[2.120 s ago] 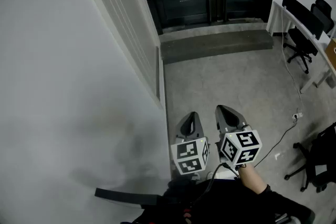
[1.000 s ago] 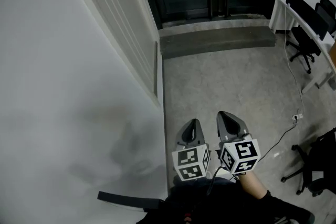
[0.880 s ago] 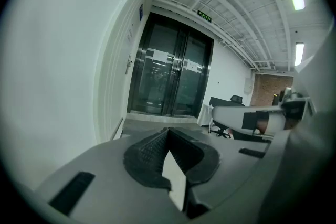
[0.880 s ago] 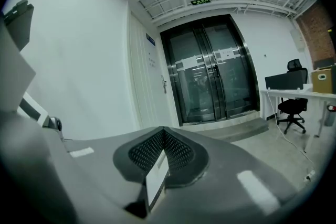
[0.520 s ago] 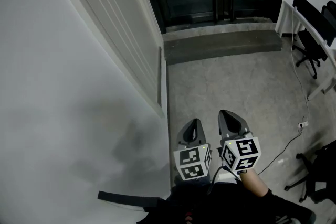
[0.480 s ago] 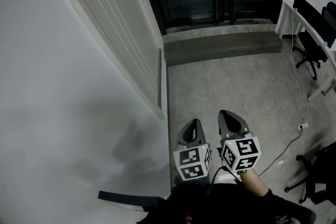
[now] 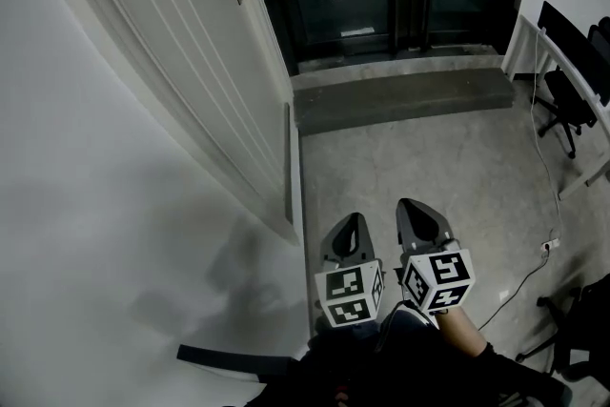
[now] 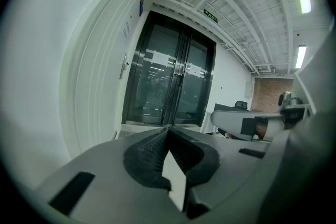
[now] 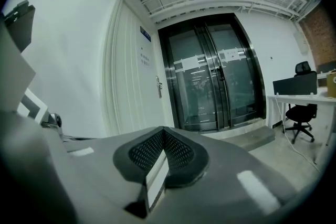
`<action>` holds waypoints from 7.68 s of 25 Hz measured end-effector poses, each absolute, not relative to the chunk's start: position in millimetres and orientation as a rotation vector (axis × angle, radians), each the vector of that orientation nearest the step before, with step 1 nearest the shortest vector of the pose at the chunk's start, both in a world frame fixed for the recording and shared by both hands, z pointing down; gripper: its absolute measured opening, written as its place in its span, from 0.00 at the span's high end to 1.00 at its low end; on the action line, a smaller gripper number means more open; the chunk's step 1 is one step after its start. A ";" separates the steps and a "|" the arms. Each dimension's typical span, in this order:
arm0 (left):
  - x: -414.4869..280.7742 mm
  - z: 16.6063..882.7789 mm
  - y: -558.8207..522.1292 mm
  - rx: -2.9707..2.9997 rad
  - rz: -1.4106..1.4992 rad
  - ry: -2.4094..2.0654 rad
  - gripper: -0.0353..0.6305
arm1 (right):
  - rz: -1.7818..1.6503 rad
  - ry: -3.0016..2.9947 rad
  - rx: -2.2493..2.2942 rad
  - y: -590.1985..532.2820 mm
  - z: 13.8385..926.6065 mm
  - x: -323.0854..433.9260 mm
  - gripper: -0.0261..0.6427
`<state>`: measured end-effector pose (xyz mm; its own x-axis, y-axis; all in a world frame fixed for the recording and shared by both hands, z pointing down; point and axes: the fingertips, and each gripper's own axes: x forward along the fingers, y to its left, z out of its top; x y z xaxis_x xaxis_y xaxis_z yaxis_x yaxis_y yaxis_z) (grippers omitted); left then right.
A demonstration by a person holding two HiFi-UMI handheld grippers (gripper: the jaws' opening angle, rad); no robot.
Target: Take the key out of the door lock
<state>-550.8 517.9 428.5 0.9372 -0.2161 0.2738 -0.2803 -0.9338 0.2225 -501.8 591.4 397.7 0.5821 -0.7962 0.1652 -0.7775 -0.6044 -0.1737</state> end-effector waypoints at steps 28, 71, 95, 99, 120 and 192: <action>-252.8 423.0 395.4 2.787 0.313 -0.492 0.95 | -0.324 1.493 -2.681 460.2 392.8 -194.6 0.96; 19.6 436.3 119.1 2.762 0.350 -0.537 0.95 | -0.344 1.520 -2.660 182.6 405.1 81.6 0.96; 173.2 419.0 -3.9 2.604 0.211 -0.999 0.95 | -0.347 2.022 -2.369 38.6 393.8 253.6 0.96; 155.8 413.2 -25.0 2.547 0.184 -1.124 0.95 | -0.341 2.120 -2.290 10.3 393.1 248.5 0.96; 79.7 390.6 -199.5 2.405 0.016 -1.439 0.95 | 0.076 2.609 -1.752 -196.9 307.2 159.4 0.94; 63.5 342.5 -258.9 2.304 -0.190 -1.578 0.95 | 2.410 2.533 -1.578 -282.1 249.7 104.0 0.94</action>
